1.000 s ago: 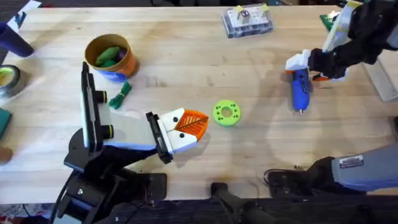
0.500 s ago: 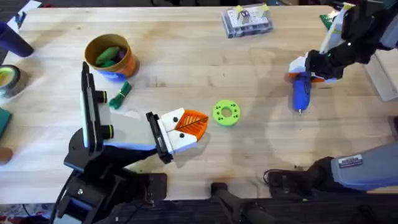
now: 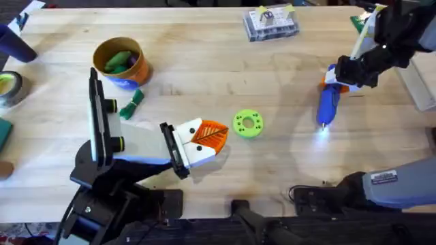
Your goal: Pick up the gripper from the table and insert it into the empty holder that is missing its gripper. Then pick up a screw, insert it into the mounting hole, and use the screwdriver to tighten it. Finally, clean up the table by picking up the vegetable and placing it into the bucket.
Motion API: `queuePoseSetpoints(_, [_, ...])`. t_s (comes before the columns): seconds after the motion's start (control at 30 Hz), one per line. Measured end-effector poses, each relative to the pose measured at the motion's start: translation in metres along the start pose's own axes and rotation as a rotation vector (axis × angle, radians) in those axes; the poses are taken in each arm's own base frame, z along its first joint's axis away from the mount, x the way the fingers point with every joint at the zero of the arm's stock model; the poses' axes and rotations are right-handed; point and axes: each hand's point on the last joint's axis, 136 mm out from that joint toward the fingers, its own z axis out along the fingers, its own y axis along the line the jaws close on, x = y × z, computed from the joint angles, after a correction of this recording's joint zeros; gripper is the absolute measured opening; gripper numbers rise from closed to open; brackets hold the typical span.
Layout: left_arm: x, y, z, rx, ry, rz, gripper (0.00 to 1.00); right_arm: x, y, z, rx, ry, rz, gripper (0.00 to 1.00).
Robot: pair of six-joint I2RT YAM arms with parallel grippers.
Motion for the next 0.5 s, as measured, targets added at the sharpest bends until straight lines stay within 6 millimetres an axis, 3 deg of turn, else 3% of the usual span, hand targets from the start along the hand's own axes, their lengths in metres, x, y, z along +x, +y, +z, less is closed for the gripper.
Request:
queuePoseSetpoints(0.1, [0.000,0.000,0.000,0.000,0.000,0.000,0.012,0.001,0.001,-0.017,0.001,0.007,0.002,0.027])
queuePoseSetpoints(0.23, [0.000,0.000,0.000,0.000,0.000,0.000,0.012,-0.023,0.005,-0.054,-0.010,-0.138,0.018,0.027])
queuePoseSetpoints(0.37, [0.000,0.000,0.000,0.000,0.000,0.000,0.012,-0.046,0.012,-0.121,-0.037,-0.375,0.050,0.027])
queuePoseSetpoints(0.5, [0.000,0.000,0.000,0.000,0.000,0.000,0.012,-0.049,0.018,-0.197,-0.070,-0.612,0.060,0.027])
